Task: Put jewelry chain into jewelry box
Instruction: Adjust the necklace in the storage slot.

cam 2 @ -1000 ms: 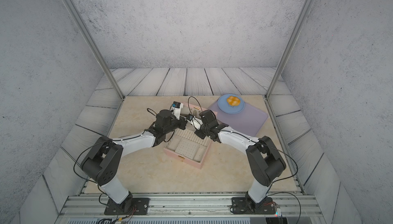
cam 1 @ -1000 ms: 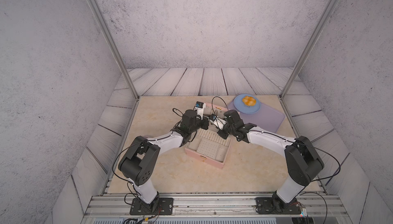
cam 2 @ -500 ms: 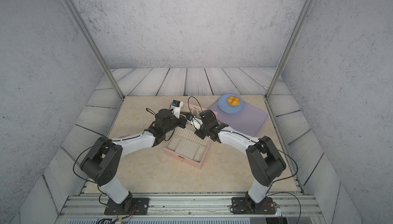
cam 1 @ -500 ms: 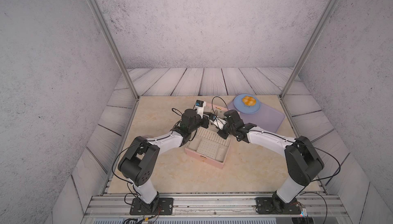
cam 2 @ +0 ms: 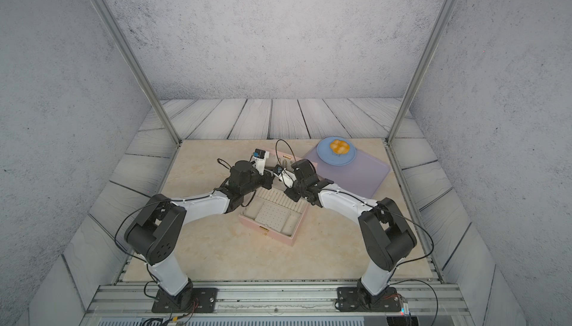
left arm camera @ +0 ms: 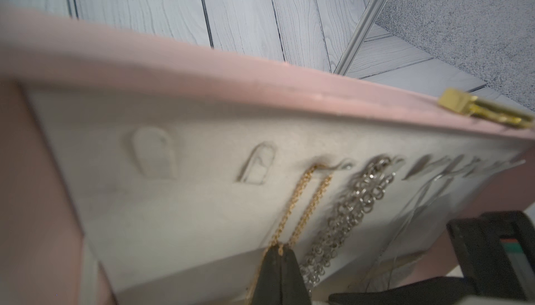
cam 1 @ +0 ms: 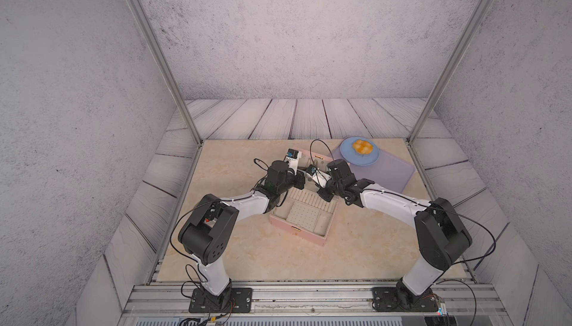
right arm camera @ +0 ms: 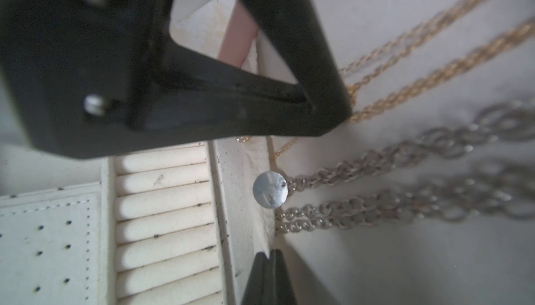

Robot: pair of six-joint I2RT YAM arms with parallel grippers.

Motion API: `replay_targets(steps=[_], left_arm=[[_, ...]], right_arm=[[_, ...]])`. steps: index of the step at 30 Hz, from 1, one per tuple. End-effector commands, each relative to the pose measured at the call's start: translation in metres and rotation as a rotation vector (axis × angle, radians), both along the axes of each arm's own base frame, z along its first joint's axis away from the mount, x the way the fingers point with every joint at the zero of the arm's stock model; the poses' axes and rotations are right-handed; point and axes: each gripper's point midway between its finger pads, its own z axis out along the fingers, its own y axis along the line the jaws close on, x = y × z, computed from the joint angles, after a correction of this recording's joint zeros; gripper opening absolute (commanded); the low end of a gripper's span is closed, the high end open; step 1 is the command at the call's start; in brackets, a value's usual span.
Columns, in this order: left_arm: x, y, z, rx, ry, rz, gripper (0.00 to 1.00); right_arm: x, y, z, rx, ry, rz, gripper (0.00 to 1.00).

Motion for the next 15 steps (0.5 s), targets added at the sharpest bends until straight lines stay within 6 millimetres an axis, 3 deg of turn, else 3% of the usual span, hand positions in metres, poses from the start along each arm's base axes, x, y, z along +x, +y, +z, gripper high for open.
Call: replay_targets(steps=[1, 7, 15], left_arm=[[0.0033, -0.0049, -0.0037, 0.033, -0.020, 0.003, 0.00], [0.0021, -0.0040, -0.0043, 0.046, -0.020, 0.010, 0.00], [0.0002, -0.0041, -0.0024, 0.051, -0.024, 0.013, 0.10]], right_arm=[[-0.0086, 0.0021, 0.0090, 0.024, 0.002, 0.025, 0.00], [-0.0083, 0.0020, 0.0105, 0.027, -0.001, 0.025, 0.00], [-0.0086, 0.0014, 0.0109, 0.027, -0.001, 0.024, 0.00]])
